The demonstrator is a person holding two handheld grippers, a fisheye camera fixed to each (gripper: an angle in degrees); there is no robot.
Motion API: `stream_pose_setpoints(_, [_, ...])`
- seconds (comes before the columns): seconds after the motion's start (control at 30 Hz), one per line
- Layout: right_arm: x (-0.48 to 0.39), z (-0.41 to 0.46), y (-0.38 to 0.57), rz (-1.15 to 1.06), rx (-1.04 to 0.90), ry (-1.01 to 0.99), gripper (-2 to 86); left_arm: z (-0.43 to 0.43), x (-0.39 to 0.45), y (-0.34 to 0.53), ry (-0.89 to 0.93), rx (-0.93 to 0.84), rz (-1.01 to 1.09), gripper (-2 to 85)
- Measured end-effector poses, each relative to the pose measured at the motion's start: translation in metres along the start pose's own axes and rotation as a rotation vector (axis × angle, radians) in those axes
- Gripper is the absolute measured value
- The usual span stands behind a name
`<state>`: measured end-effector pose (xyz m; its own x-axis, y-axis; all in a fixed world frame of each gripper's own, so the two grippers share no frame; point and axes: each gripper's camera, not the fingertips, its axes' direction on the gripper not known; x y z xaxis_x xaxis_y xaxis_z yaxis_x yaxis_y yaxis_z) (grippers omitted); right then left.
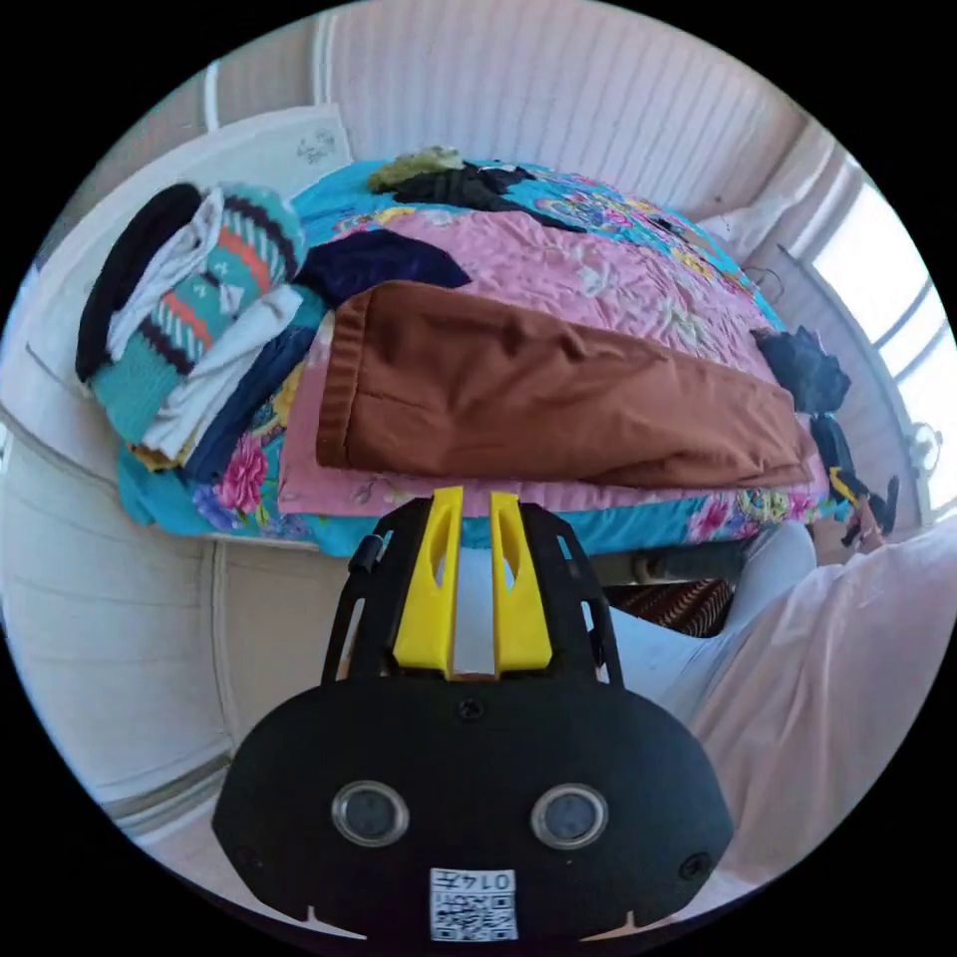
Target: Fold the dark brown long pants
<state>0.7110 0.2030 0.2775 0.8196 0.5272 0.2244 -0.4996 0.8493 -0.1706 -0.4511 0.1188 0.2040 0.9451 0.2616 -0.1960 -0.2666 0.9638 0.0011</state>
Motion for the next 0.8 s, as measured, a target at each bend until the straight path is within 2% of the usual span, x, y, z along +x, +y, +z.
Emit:
stream_pose_setpoints(0.1, [-0.017, 0.026, -0.007, 0.031, -0.043, -0.037, 12.5, 0.017, 0.098, -0.033, 0.142, 0.072, 0.214, 6.9])
stream_pose_setpoints(0.23, [-0.027, 0.058, -0.004, 0.117, -0.129, -0.021, 13.2, 0.051, 0.228, -0.061, 0.116, 0.084, 0.538, 8.5])
stream_pose_setpoints(0.33, [-0.037, 0.065, 0.004, 0.124, -0.097, 0.009, 12.2, 0.084, 0.291, -0.073, 0.138, 0.032, 0.685, 8.6])
stream_pose_setpoints(0.47, [-0.044, 0.068, 0.008, 0.154, -0.089, -0.005, 10.8, 0.138, 0.339, -0.084, 0.135, -0.162, 0.736, 9.0])
stream_pose_setpoints(0.63, [-0.051, 0.058, 0.003, 0.145, -0.125, -0.143, 2.1, 0.141, 0.373, -0.09, 0.114, -0.171, 0.811, 5.6])
stream_pose_setpoints(0.8, [-0.081, 0.034, 0.006, 0.012, -0.103, -0.16, 0.5, 0.115, 0.387, -0.09, 0.126, -0.118, 0.859, -0.2])
